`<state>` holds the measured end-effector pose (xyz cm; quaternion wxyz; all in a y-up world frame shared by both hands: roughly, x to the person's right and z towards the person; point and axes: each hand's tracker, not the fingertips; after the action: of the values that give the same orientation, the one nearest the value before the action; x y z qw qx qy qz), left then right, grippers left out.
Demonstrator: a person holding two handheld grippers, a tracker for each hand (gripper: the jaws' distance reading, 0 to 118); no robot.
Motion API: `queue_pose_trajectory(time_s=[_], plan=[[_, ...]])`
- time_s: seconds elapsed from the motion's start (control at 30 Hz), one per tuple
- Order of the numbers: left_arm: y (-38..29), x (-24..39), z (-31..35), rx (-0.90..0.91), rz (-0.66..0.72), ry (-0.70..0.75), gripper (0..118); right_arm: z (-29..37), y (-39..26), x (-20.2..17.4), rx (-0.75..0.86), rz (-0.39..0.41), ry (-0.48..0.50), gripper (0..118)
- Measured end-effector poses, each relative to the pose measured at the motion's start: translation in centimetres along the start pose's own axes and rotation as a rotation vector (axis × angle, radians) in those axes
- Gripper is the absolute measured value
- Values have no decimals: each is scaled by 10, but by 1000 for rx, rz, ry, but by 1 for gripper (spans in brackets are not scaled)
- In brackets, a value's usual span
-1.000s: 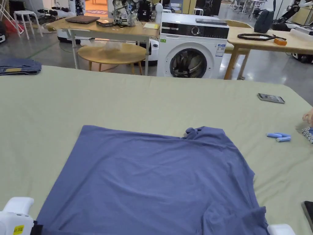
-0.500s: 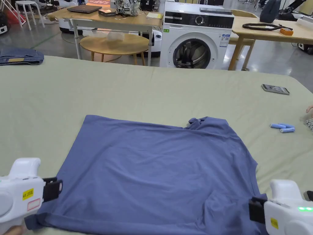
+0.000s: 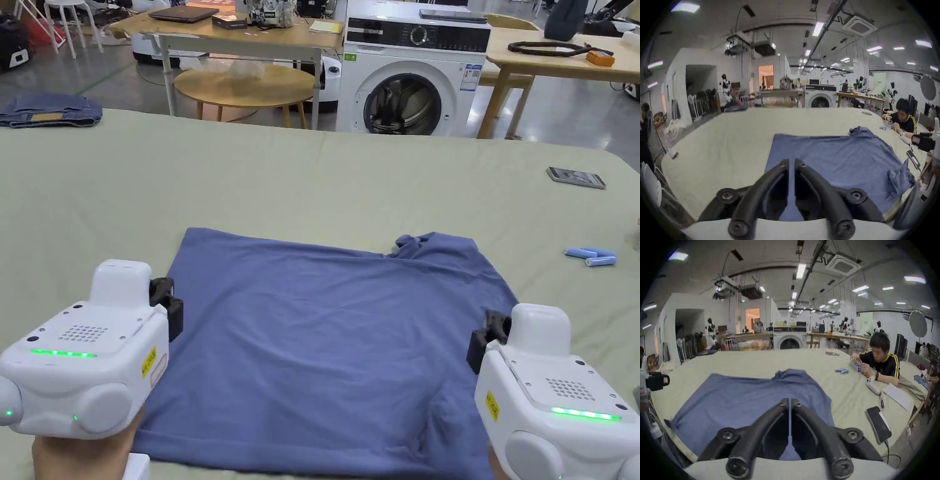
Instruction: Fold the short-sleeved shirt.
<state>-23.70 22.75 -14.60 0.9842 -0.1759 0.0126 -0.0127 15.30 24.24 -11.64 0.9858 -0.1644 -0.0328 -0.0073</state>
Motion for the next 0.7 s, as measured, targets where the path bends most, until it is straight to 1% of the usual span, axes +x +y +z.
queue_pose_trajectory(time_s=[0.1,0.23,0.33,0.5,0.53,0.6,0.67,0.7], plan=[[2,6,7,21,15,-5,0,3,1,0,23,-17,-11,0],[7,1,9,-42,12,-12,0,3,1,1,11,-3,-23,0],[4,-10,9,-170,36,-39,0,2,-2,4,-18,-2,-25,0],[-9,-39,9,-436,80,-50,0,-5,-11,10,-76,-2,-30,0],[-13,-54,-1,-480,80,-47,0,-6,-13,11,-85,-4,-29,0],[-22,-64,-8,-609,67,-70,0,-10,-17,13,-110,-3,-31,0],[-33,-75,-14,-662,80,-64,0,-13,-20,13,-131,-1,-30,0],[-37,-79,-16,-675,91,-50,10,-15,-21,13,-139,4,-31,0]])
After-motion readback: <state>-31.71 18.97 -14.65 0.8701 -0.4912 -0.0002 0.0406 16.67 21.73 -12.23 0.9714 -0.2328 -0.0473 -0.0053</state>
